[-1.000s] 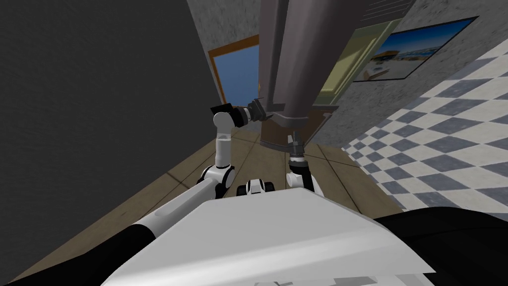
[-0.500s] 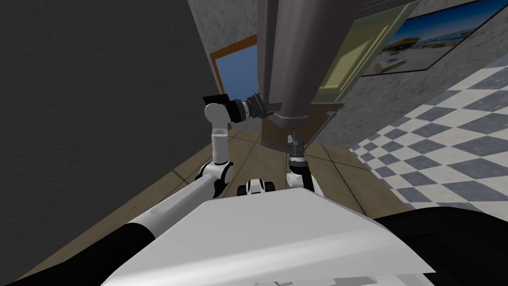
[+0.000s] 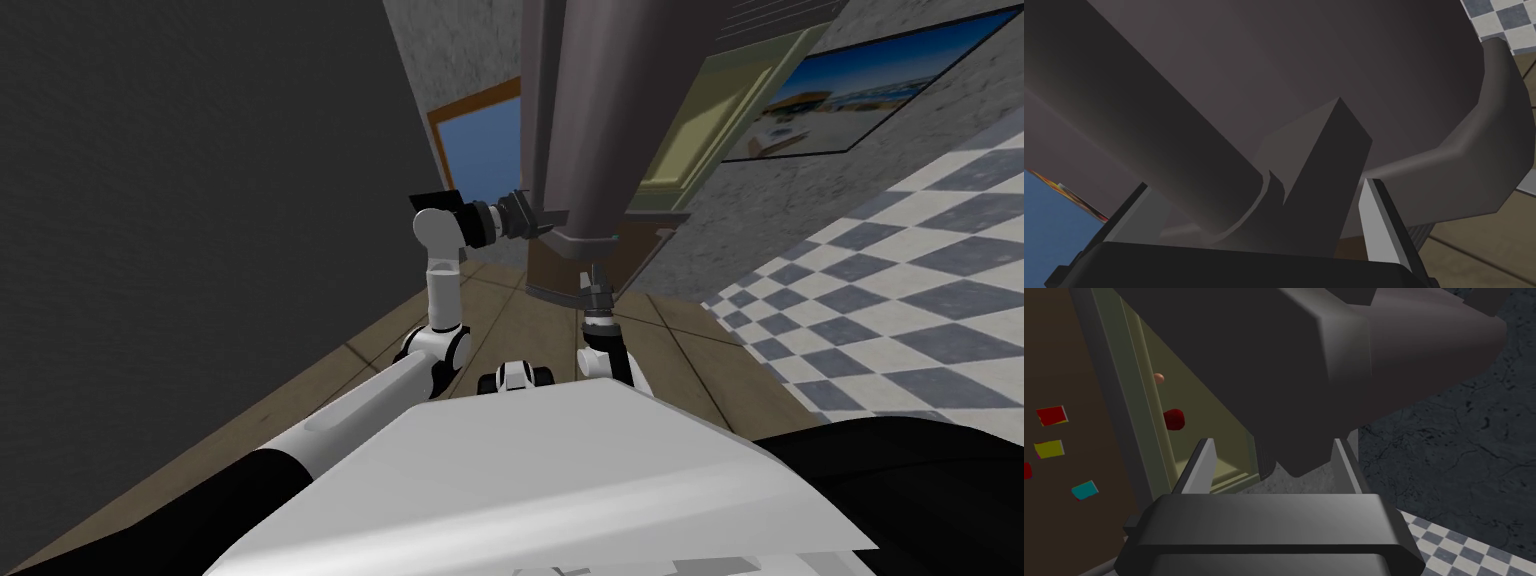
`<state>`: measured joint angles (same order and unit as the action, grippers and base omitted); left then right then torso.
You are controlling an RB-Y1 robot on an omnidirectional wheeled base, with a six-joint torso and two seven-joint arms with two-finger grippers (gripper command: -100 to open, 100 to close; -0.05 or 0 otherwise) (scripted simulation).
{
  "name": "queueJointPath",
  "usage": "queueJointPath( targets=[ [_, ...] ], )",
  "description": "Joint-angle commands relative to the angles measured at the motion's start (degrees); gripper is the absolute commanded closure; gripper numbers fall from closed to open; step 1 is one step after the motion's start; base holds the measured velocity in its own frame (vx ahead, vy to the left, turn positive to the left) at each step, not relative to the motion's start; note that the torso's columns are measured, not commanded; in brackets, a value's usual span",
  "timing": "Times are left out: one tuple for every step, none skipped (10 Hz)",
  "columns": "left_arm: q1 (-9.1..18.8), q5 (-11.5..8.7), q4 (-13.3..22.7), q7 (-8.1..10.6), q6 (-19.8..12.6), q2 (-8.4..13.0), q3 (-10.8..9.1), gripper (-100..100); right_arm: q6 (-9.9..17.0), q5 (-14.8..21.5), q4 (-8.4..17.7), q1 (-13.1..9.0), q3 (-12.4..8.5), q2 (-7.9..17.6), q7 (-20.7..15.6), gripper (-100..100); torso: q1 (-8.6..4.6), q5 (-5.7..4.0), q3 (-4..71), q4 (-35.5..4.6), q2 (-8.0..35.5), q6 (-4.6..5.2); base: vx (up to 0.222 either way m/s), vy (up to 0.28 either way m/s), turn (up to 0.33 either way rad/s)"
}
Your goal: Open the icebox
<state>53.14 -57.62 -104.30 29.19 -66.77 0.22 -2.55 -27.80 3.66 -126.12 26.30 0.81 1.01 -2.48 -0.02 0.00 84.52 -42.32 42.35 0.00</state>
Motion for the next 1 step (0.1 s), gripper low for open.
queueJointPath(
  targets=[
    [-0.01,0.01,0.01,0.00,0.00,0.01,-0.01,0,0.00,0.00,0.00,0.00,0.00,0.00,0.00,0,0.00,0.00,0.01,0.01,-0.01,0.00,0.000,0.000,0.000]
  ],
)
